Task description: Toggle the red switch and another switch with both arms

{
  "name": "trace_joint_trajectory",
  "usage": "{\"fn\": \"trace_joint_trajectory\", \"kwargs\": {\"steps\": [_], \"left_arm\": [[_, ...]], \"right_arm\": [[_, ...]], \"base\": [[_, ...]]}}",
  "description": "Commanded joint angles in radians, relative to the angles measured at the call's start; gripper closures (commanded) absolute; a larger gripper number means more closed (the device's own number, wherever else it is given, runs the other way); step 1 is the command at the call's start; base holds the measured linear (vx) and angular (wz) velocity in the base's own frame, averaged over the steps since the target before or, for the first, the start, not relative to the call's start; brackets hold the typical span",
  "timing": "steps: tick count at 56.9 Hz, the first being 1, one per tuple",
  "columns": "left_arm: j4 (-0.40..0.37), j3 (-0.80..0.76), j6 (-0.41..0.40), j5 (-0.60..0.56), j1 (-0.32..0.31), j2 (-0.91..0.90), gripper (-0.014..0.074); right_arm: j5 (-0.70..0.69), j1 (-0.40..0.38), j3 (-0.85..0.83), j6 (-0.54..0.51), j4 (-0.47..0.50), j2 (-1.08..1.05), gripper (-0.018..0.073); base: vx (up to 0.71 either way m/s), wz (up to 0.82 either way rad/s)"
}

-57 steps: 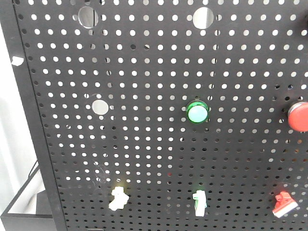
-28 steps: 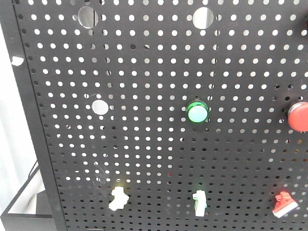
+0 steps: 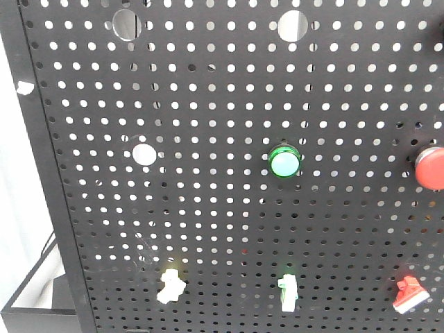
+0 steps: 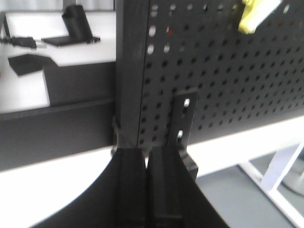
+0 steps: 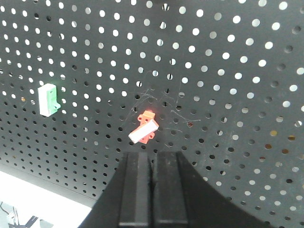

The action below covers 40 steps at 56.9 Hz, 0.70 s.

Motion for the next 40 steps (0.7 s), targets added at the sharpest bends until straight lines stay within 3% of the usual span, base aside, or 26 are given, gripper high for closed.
{"fn": "trace_joint_trajectory", "kwargs": {"steps": [1, 4, 7, 11, 18, 27, 34, 40], "left_arm": [[0.048, -0.009, -0.004, 0.021, -0.006, 0.003, 0.0594], [0.152, -0.005, -0.005, 0.031, -0.003, 0.003, 0.0594], [0.307, -0.009, -0.009, 0.051, -0.003, 0.003, 0.0594], [0.483, -0.012, -0.087, 0.066, -0.003, 0.003, 0.0594], [0.746, -0.010, -0.402, 0.021, -0.003, 0.000, 0.0594], [1.166, 0.005, -0.885, -0.150, 0.019, 0.000, 0.0594], [1.366, 0.073, -1.216, -0.323, 0.105, -0.011, 0.0594], [1.445, 0.169, -1.371, -0.404, 0.182, -0.084, 0.0594]], "right_arm": [[-0.080, -0.005, -0.030, -0.002, -0.001, 0.014, 0.0566], [-0.080, -0.005, -0.030, -0.002, -0.001, 0.014, 0.0566], [-0.080, -0.005, -0.030, -0.002, -0.001, 0.014, 0.0566], [-0.080, -0.005, -0.030, -0.002, -0.001, 0.014, 0.0566], [-0.081, -0.005, -0.030, -0.002, -0.001, 0.014, 0.0566], [-0.081, -0.005, -0.030, -0.002, -0.001, 0.014, 0.0566], [-0.081, -0.005, -0.030, -0.002, -0.001, 0.014, 0.0566], [-0.081, -0.005, -0.030, -0.002, -0.001, 0.014, 0.0566]], "base": [[0.00, 0.00], [0.00, 0.00], [0.00, 0.00], [0.00, 0.00], [0.00, 0.00], [0.00, 0.00], [0.00, 0.00], [0.00, 0.00]]}}
